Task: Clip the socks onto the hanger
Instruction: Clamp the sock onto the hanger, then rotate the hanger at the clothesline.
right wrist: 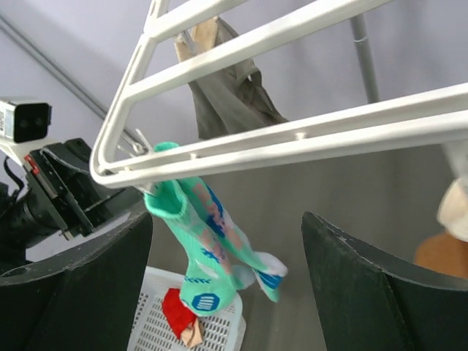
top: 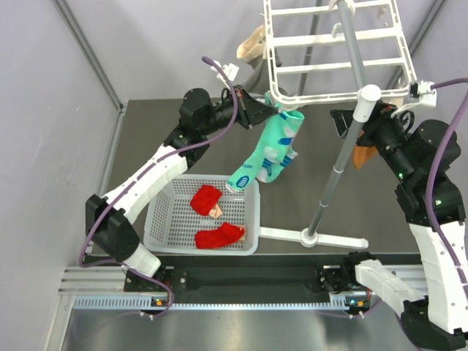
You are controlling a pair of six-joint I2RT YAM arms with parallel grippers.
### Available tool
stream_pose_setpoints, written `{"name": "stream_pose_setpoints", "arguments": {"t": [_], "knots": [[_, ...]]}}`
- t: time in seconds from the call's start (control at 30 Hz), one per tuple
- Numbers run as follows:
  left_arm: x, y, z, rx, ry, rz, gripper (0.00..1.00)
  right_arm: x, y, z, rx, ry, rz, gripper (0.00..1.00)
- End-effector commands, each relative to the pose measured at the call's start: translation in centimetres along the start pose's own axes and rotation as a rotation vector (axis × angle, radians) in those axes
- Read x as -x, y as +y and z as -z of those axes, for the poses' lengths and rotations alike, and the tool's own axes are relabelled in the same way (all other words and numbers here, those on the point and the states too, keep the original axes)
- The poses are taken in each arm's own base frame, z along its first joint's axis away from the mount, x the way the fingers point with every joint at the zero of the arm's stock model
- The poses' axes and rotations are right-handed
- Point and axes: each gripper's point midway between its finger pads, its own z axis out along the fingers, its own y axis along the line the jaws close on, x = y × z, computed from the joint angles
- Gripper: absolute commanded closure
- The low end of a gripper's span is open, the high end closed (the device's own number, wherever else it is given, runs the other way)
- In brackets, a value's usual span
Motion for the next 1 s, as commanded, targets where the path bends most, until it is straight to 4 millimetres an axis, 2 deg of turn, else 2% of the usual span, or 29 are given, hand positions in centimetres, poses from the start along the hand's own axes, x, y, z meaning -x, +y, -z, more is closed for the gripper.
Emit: {"name": "stream_pose_setpoints", "arguments": {"t": [0.0, 0.23, 0.27, 0.33, 0.5, 0.63, 0.67, 0.77, 0.97], "knots": [[3.4, -0.9, 1.2, -0.003, -0.076, -0.016, 1.00, 1.4, -0.7, 1.2, -0.075, -0.037, 0.008, 0.19], [5.8, 1.3, 3.5, 0.123, -0.132, -0.034, 1.00, 3.4, 0.3, 3.0, -0.069, -0.069, 0.008, 0.26], [6.5, 1.7, 4.0, 0.149, -0.153, -0.039, 1.00, 4.6, 0.3, 3.2, -0.089, -0.096, 0.017, 0.26], [6.8, 2.9, 4.6, 0.193, -0.170, -0.033, 1.00, 5.1, 0.3, 3.5, -0.102, -0.103, 0.028, 0.27], [8.8, 3.3, 5.7, 0.230, -0.214, -0.071, 1.00, 8.7, 1.2, 5.0, -0.113, -0.197, 0.053, 0.35], [10.6, 4.0, 6.3, 0.246, -0.227, -0.080, 1.00, 11.2, 1.3, 5.1, -0.153, -0.244, 0.088, 0.41], [11.1, 3.9, 6.4, 0.246, -0.236, -0.086, 1.00, 10.6, 0.8, 4.0, -0.173, -0.206, 0.098, 0.41], [12.3, 4.2, 6.9, 0.261, -0.261, -0.104, 1.00, 10.8, 0.8, 3.0, -0.176, -0.188, 0.129, 0.39], [15.3, 5.9, 8.5, 0.270, -0.380, -0.040, 1.00, 11.5, 0.4, 2.3, -0.205, -0.192, 0.157, 0.35]]}}
